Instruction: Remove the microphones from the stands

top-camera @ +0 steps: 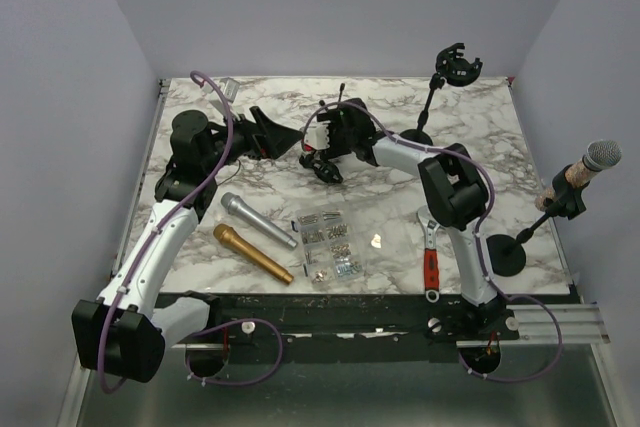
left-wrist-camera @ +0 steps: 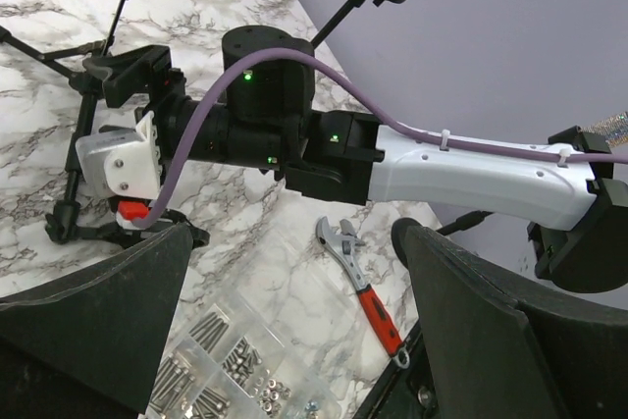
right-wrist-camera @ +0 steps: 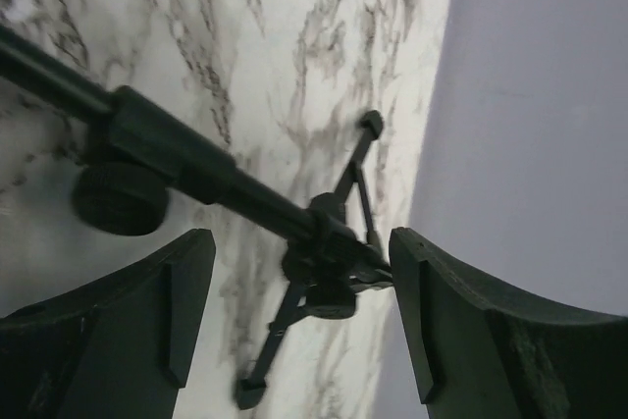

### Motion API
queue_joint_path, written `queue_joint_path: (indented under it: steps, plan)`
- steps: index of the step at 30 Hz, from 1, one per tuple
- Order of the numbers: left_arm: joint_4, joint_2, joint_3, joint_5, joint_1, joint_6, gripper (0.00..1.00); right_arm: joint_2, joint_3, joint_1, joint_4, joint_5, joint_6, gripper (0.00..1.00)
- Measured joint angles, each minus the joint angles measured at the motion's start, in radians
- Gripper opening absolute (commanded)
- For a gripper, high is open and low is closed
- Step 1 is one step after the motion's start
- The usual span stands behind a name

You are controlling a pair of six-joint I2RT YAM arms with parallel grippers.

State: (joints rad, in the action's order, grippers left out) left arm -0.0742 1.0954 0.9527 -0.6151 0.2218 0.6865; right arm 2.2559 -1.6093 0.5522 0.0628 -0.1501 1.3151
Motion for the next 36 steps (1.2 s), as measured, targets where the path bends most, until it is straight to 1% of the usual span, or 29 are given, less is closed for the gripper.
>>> queue_joint_path:
  steps: [5, 8, 11, 14, 16, 17, 18, 19, 21, 23, 26, 29, 31, 33, 34, 36]
  plan:
    - [-0.007, 0.0, 0.0, -0.001, 0.0, 0.0, 0.93, 0.028, 0.028, -0.011, 0.098, -0.012, 0.227, 0.82]
    - [-0.008, 0.003, 0.0, -0.003, 0.0, 0.002, 0.93, 0.053, 0.048, -0.01, 0.161, -0.028, 0.327, 0.82]
    - [-0.012, 0.01, 0.0, -0.007, -0.003, 0.007, 0.93, 0.063, 0.06, -0.005, 0.202, -0.042, 0.399, 0.79]
    - [-0.026, 0.021, -0.003, -0.018, -0.013, 0.023, 0.93, 0.071, 0.062, -0.003, 0.25, -0.059, 0.437, 0.72]
    - [-0.035, 0.026, -0.006, -0.024, -0.019, 0.031, 0.93, 0.084, 0.062, -0.001, 0.279, -0.064, 0.453, 0.65]
    - [-0.038, 0.029, -0.008, -0.027, -0.021, 0.038, 0.93, 0.095, 0.062, 0.001, 0.289, -0.065, 0.456, 0.6]
    - [-0.04, 0.03, -0.009, -0.027, -0.024, 0.04, 0.93, 0.107, 0.062, 0.002, 0.296, -0.069, 0.455, 0.5]
    - [-0.043, 0.031, -0.012, -0.029, -0.024, 0.042, 0.93, 0.119, 0.063, 0.003, 0.312, -0.073, 0.453, 0.43]
    - [-0.044, 0.032, -0.013, -0.031, -0.026, 0.044, 0.93, 0.122, 0.064, 0.004, 0.322, -0.089, 0.434, 0.31]
    - [-0.045, 0.032, -0.013, -0.031, -0.027, 0.045, 0.93, 0.121, 0.067, 0.006, 0.341, -0.101, 0.393, 0.23]
    - [-0.046, 0.032, -0.013, -0.032, -0.029, 0.044, 0.93, 0.121, 0.07, 0.009, 0.378, -0.106, 0.323, 0.2]
    - [-0.046, 0.032, -0.013, -0.032, -0.031, 0.045, 0.93, 0.113, 0.079, 0.012, 0.41, -0.106, 0.251, 0.19]
    - [-0.046, 0.032, -0.013, -0.032, -0.031, 0.044, 0.93, 0.1, 0.087, 0.012, 0.422, -0.107, 0.179, 0.17]
    - [-0.046, 0.031, -0.013, -0.032, -0.031, 0.044, 0.93, 0.077, 0.093, 0.012, 0.423, -0.107, 0.079, 0.04]
    - [-0.046, 0.03, -0.013, -0.032, -0.031, 0.044, 0.93, 0.065, 0.093, 0.012, 0.421, -0.108, 0.018, 0.01]
    - [-0.046, 0.026, -0.013, -0.032, -0.031, 0.043, 0.93, 0.047, 0.079, 0.012, 0.394, -0.11, -0.113, 0.01]
